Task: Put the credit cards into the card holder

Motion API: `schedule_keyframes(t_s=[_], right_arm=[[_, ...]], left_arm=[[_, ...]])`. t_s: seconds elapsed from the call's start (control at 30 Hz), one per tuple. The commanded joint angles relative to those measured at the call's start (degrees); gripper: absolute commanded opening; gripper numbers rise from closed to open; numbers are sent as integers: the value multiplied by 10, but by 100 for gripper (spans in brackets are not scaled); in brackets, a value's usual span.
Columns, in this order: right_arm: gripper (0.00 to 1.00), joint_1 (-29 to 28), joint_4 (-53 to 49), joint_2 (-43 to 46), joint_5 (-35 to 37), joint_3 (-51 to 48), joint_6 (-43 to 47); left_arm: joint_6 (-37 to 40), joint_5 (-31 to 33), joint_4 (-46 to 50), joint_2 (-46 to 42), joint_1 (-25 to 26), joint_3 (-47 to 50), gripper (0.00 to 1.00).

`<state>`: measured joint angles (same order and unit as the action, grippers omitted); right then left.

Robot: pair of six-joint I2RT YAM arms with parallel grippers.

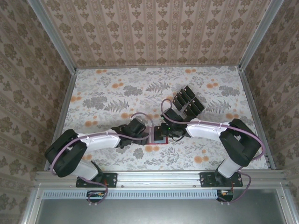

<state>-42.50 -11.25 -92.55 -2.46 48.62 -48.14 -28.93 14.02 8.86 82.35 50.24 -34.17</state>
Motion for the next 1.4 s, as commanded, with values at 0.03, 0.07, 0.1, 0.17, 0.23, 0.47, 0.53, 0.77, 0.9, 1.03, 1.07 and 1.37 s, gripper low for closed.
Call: schedule_keyframes(t_s=[0.03,0.07,0.1,0.17,0.23,0.47,0.53,0.77,0.9,1.03,1.07,1.37], right_arm=[[0,7,28,34,-24,-15,14],[0,8,32,39,-30,-16,16],[0,9,38,48,-36,-17,17],[0,12,49,63,-46,-22,16],[0,15,63,79,-55,-27,12],[0,18,94,110,-77,-42,-8],[0,17,101,110,-80,-45,-11],[0,18,119,96,-81,-58,-18],[0,21,135,99,-78,-76,-26],[0,25,147,107,-77,-94,-32],[0,26,151,109,-78,-98,-34],[0,33,199,107,-96,-126,-50]], left_arm=[[-5,13,23,-19,2,23,100],[-5,13,21,-22,1,22,100],[-4,11,20,-28,2,22,100],[-2,10,15,-39,1,21,100],[1,11,15,-50,0,17,100],[10,11,16,-78,-7,9,100],[11,10,7,-81,-9,13,100],[24,2,-26,-63,-15,9,100],[28,-6,-36,-42,-15,6,100],[26,-13,-44,-26,-14,15,100],[26,-14,-45,-23,-14,17,100],[15,13,-21,-15,-14,24,100]])
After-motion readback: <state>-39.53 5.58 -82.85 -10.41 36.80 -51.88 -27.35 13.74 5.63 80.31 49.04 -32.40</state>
